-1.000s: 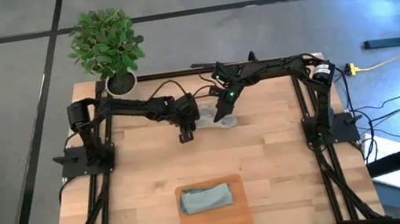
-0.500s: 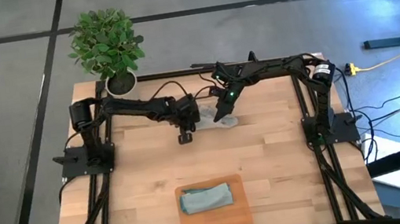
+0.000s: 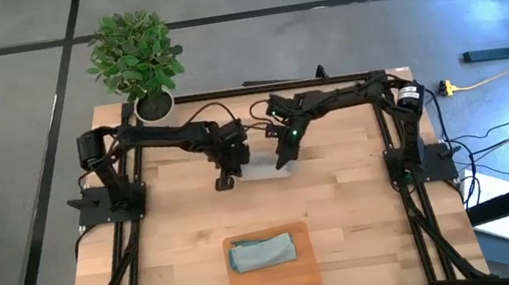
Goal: Roll microfiber towels into tight, uniform cylinder then place into a basket
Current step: Roll the gray towel
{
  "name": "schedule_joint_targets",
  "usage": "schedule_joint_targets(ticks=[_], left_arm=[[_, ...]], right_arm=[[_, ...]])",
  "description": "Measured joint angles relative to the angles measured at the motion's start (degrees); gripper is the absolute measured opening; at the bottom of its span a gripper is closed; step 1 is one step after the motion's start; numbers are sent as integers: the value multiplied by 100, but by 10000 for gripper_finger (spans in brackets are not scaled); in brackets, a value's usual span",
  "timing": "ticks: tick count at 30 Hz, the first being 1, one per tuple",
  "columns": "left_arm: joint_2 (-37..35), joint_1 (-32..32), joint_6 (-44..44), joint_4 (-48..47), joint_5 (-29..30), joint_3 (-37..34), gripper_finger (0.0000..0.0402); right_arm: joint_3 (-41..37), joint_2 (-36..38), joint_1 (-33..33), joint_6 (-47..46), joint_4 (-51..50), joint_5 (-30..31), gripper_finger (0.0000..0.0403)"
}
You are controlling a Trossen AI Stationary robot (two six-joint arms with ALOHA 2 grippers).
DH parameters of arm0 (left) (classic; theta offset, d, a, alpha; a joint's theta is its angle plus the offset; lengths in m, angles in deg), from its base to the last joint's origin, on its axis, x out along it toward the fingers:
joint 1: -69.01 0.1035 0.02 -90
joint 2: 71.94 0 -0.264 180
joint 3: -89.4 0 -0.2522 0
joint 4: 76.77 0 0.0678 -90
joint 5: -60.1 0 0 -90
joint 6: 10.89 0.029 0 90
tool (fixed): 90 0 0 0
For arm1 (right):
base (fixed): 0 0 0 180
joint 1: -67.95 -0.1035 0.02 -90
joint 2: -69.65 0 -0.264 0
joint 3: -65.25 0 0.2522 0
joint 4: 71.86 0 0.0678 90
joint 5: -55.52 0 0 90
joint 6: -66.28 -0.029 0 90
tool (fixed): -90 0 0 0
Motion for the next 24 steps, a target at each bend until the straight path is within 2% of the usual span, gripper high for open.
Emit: schedule_joint_targets(ticks=[5, 9, 13, 17, 19, 24], left_arm=[[-30, -234, 332, -389, -130, 213, 0], [-28, -368, 339, -449, -150, 359, 0], [-26, -365, 87, -467, 96, 508, 0], [-24, -343, -98, -479, 129, 531, 0], [-24, -343, -144, -567, 92, 535, 0], [-24, -364, -203, -782, -290, 550, 0]], right_arm=[[7, 2, -273, 22, -150, 90, 15], [4, 2, -487, -102, -289, 566, 15], [4, 2, -612, -411, -402, 1079, 15], [4, 42, -667, -612, -449, 1348, 15], [4, 86, -677, -649, -448, 1219, 15], [2, 166, -674, -605, -472, 339, 15]])
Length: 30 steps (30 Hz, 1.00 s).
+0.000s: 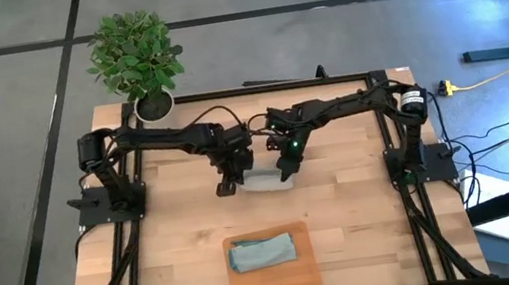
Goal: Roll microfiber towels into tight, uniform cylinder then place into a basket
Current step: Roll the gray towel
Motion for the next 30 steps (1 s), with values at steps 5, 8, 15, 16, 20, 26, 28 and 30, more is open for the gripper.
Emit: schedule_joint_targets(ticks=[5, 8, 15, 16, 20, 26, 28, 30], left_arm=[[158, -45, -210, 40, -115, 4, 0], [307, -45, -329, 116, -162, -2, 0], [411, -24, -376, 346, -186, -13, 0], [413, -13, -380, 381, -181, -19, 0], [413, 53, -562, 434, -143, -17, 0], [413, 166, -677, 482, -55, -15, 0], [454, 204, -747, 509, -59, -12, 0], [517, 237, -836, 613, -55, -19, 0]], right_arm=[[0, -2, -2, -468, -36, 276, 22], [-7, -2, 0, -603, -31, 306, 22], [-14, -2, 0, -576, -94, 782, 13], [-16, -2, 0, -584, -101, 870, 13], [-13, -2, 19, -590, -174, 1087, 13], [-5, -2, 31, -592, -267, 1186, 13], [-5, -2, 33, -595, -272, 1211, 13], [-11, -2, 34, -608, -296, 1371, 13]])
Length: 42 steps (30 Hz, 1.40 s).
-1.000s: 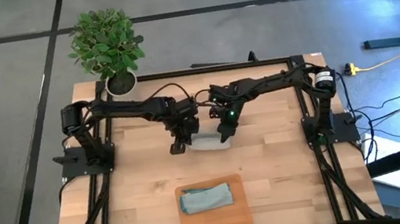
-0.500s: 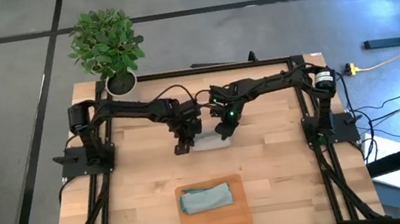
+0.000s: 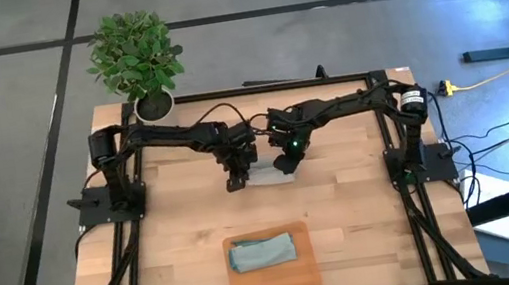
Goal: Roll microfiber towels into tight, uniform cylinder then place into a basket
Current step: Roll the gray towel
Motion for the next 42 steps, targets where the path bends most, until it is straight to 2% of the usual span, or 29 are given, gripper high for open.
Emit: schedule_joint_targets(ticks=[3, 7, 13, 16, 19, 22, 29, 31, 39, 41, 42], left_arm=[[65, 27, -199, 207, -11, 2, 0], [71, 38, -291, 251, -68, 2, 0], [68, 17, -437, -197, -856, 20, 0], [60, -7, -436, -384, -1357, 27, 0], [62, -9, -437, -364, -1548, 16, 0], [77, -3, -441, -313, -1289, 12, 0], [208, -12, -460, -328, -1313, 11, 0], [215, -13, -595, -397, -1392, 6, 0], [206, -34, -681, -778, -2830, 19, 0], [206, -63, -570, -821, -2986, 19, 0], [206, -80, -541, -807, -2946, 18, 0]], right_arm=[[-3, 0, 11, -110, -70, 210, 13], [-5, -2, 30, -112, -111, 170, 13], [-1, -2, -22, 342, -130, -1055, 13], [9, -2, -138, 439, -87, -1231, 13], [11, -2, -197, 142, -54, -868, 13], [11, -2, -209, -236, -20, -197, 13], [-9, -2, -198, -546, 250, 2, 14], [-10, -11, -196, -536, 277, -224, 14], [-3, -11, -323, 173, 282, -2093, 14], [6, -11, -363, 183, 301, -2213, 14], [4, -11, -370, 150, 301, -2091, 14]])
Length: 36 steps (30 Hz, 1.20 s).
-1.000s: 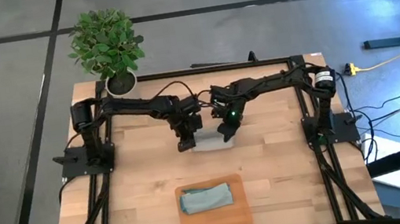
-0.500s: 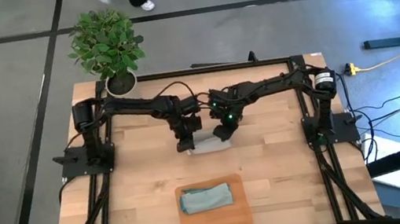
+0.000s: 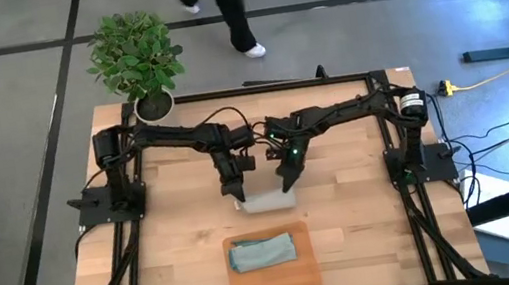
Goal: Roll microfiber towels into tight, uniform cylinder then place into a basket
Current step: Roll the gray towel
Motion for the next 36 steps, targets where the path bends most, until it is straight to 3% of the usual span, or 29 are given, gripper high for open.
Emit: schedule_joint_targets(ticks=[3, 14, 25, 36], left_arm=[[6, -22, -44, 39, 248, -10, 0], [345, -39, -195, 146, 260, -10, 0], [361, -39, -459, 411, 543, -17, 0], [361, -51, -664, 652, 1614, -21, 0]], right_arm=[[7, -43, 0, -276, 16, 456, 14], [-7, -306, 14, -526, 151, 609, 14], [-2, -280, 52, -960, 129, 1744, 14], [-7, -280, 52, -969, 138, 2557, 14]])
